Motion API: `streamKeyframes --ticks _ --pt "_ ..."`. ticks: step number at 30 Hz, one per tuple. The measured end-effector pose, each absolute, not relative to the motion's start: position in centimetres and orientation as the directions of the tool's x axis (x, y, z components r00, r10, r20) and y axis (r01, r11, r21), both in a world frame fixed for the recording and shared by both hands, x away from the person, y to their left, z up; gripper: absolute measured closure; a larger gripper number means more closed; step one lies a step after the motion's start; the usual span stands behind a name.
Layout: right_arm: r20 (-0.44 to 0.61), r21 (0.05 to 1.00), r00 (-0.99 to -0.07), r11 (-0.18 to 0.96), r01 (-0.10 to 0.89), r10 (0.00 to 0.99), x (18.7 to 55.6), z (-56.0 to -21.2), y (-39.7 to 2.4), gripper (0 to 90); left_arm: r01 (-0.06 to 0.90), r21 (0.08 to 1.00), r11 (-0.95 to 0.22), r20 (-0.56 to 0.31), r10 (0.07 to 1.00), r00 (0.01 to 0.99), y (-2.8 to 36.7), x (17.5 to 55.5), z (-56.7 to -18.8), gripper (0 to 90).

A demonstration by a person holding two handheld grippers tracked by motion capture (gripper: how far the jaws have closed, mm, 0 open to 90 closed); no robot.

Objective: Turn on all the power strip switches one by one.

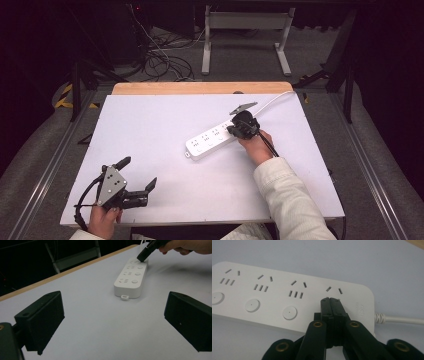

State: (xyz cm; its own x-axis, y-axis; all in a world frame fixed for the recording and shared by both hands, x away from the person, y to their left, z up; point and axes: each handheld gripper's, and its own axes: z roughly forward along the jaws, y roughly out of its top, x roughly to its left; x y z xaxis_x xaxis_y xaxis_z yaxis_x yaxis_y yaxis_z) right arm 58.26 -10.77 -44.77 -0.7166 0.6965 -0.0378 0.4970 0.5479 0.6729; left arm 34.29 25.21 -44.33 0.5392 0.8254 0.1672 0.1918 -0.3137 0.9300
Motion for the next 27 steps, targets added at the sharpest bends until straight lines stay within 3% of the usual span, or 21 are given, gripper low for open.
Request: streamKeyframes --ticks 15,25,27 --pt "-0.074 0.661 -0.706 0.565 0.495 0.705 58.0 -44.9 -10.3 90.0 0.195 0.928 -0.318 0.167 0.823 0.543 25.1 34.3 -44.4 3.2" --pt "-0.034 0.658 -0.692 0.537 0.528 0.721 58.3 -45.0 -10.4 90.0 0.196 0.926 -0.321 0.169 0.821 0.545 25.1 34.2 -44.4 3.2" --pt "-0.093 0.642 -0.702 0.581 0.500 0.706 58.0 -44.8 -9.6 90.0 0.196 0.927 -0.320 0.169 0.822 0.544 25.1 34.2 -44.4 3.1"
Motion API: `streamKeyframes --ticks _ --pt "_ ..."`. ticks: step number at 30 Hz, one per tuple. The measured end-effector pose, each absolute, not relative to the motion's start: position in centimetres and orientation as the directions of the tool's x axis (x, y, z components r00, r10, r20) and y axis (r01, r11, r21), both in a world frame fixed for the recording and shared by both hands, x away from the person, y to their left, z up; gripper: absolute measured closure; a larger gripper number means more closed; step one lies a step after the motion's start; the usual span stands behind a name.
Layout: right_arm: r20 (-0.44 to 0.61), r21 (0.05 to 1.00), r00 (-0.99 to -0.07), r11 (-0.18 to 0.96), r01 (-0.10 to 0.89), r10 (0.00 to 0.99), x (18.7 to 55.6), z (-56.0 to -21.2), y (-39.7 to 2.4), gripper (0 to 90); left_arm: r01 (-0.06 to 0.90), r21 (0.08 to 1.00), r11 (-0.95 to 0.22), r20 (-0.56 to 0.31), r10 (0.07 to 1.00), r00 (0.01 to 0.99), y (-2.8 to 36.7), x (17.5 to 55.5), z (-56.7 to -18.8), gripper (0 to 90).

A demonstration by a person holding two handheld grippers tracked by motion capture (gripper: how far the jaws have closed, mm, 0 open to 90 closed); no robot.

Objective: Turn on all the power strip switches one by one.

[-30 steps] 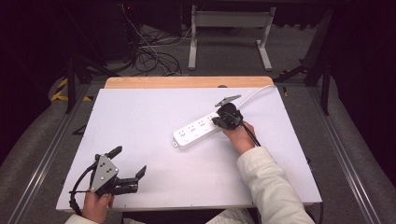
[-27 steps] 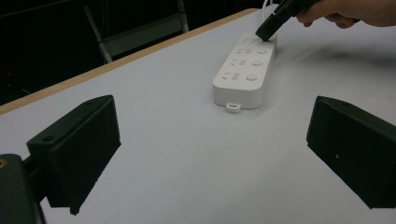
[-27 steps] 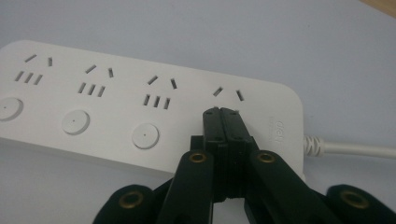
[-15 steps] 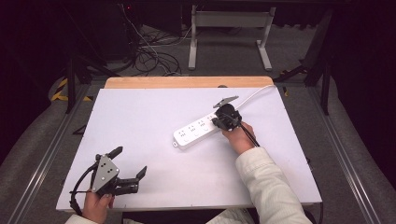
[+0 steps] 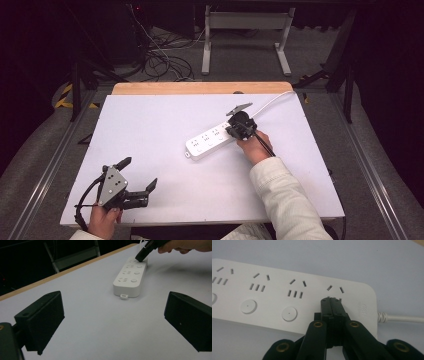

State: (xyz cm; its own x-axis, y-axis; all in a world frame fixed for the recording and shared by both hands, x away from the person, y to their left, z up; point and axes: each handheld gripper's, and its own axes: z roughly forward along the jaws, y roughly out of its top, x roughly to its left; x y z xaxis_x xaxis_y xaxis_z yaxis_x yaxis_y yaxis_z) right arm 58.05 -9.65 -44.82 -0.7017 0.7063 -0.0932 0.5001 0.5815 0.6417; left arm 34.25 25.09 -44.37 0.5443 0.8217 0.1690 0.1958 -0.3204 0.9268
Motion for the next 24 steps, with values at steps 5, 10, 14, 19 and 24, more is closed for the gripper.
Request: streamKeyframes --ticks 5,10,14,19,24 --pt "-0.072 0.722 -0.731 0.542 0.431 0.678 56.8 -43.2 -8.9 90.0 0.199 0.927 -0.319 0.168 0.824 0.542 25.2 34.4 -44.4 3.1" --pt "-0.087 0.731 -0.756 0.557 0.394 0.649 55.9 -42.7 -7.9 90.0 0.202 0.928 -0.313 0.161 0.826 0.540 25.2 34.4 -44.4 3.1" --pt "-0.072 0.702 -0.762 0.575 0.419 0.644 56.1 -43.5 -7.4 90.0 0.199 0.928 -0.314 0.164 0.826 0.539 25.2 34.3 -44.4 3.1" --pt "-0.061 0.688 -0.760 0.578 0.438 0.647 56.3 -44.0 -7.4 90.0 0.200 0.928 -0.315 0.165 0.827 0.538 25.3 34.4 -44.4 3.1" --pt "-0.051 0.680 -0.763 0.582 0.446 0.644 56.4 -44.3 -7.6 90.0 0.200 0.928 -0.314 0.164 0.827 0.538 25.3 34.4 -44.3 3.1"
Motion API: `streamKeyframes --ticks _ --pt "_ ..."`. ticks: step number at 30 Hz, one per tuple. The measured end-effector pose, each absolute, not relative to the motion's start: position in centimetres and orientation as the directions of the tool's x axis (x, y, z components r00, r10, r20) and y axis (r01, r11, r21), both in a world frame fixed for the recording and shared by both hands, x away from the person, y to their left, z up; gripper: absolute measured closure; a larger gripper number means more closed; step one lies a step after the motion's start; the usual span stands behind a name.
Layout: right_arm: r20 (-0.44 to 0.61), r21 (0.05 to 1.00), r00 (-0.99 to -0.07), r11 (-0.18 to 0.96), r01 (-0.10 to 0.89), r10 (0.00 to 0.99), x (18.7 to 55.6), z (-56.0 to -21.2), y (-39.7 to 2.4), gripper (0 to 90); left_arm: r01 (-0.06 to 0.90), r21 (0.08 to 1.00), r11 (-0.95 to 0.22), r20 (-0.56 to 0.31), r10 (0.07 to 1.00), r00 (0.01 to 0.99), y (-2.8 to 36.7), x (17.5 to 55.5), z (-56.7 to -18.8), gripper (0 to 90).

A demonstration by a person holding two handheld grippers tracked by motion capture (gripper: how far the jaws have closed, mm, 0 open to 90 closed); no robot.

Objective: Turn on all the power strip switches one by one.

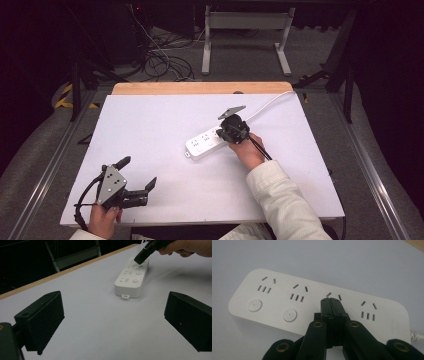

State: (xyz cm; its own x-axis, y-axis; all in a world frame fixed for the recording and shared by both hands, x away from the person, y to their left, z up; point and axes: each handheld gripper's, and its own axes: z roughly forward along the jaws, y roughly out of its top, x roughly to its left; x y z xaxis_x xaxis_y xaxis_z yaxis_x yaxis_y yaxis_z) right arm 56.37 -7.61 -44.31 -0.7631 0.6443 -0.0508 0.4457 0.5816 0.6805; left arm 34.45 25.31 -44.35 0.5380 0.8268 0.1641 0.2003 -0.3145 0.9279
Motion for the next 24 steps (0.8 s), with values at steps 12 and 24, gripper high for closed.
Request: streamKeyframes --ticks 12,24 --pt "-0.058 0.673 -0.764 0.590 0.445 0.642 56.26 -44.79 -7.72 90.0 0.200 0.927 -0.316 0.166 0.827 0.538 25.29 34.44 -44.35 3.1" --pt "-0.058 0.693 -0.755 0.570 0.441 0.654 55.97 -45.18 -7.84 90.0 0.200 0.927 -0.317 0.167 0.827 0.537 25.19 34.37 -44.37 3.1"
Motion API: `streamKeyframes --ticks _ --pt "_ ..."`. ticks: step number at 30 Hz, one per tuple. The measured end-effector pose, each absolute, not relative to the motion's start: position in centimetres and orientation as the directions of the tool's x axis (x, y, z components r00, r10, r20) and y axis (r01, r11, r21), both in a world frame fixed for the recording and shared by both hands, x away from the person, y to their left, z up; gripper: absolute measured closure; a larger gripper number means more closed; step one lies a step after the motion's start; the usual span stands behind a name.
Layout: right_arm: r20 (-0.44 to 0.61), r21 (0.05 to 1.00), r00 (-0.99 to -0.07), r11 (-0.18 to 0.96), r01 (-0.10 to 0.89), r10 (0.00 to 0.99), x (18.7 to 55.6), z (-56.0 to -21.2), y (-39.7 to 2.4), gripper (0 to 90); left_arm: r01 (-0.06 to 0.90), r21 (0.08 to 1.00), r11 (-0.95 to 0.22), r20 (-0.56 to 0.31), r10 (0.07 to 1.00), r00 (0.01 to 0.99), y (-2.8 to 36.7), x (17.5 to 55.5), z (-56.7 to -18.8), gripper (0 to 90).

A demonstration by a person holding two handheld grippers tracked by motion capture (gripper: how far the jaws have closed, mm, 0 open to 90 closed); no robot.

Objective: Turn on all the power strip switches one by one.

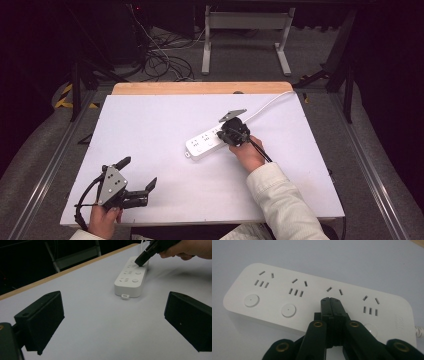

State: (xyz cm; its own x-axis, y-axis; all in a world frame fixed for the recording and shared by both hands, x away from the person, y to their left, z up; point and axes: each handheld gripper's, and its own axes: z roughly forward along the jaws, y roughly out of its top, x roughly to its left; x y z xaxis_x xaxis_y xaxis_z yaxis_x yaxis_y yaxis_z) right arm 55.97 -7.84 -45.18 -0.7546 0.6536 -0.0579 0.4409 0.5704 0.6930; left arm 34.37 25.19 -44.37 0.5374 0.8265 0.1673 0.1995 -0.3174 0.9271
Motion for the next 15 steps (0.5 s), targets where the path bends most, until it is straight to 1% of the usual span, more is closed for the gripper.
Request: streamKeyframes --ticks 15 --pt "-0.046 0.697 -0.745 0.556 0.453 0.665 55.93 -45.42 -7.90 90.0 0.200 0.927 -0.318 0.166 0.824 0.541 25.10 34.34 -44.38 3.1"
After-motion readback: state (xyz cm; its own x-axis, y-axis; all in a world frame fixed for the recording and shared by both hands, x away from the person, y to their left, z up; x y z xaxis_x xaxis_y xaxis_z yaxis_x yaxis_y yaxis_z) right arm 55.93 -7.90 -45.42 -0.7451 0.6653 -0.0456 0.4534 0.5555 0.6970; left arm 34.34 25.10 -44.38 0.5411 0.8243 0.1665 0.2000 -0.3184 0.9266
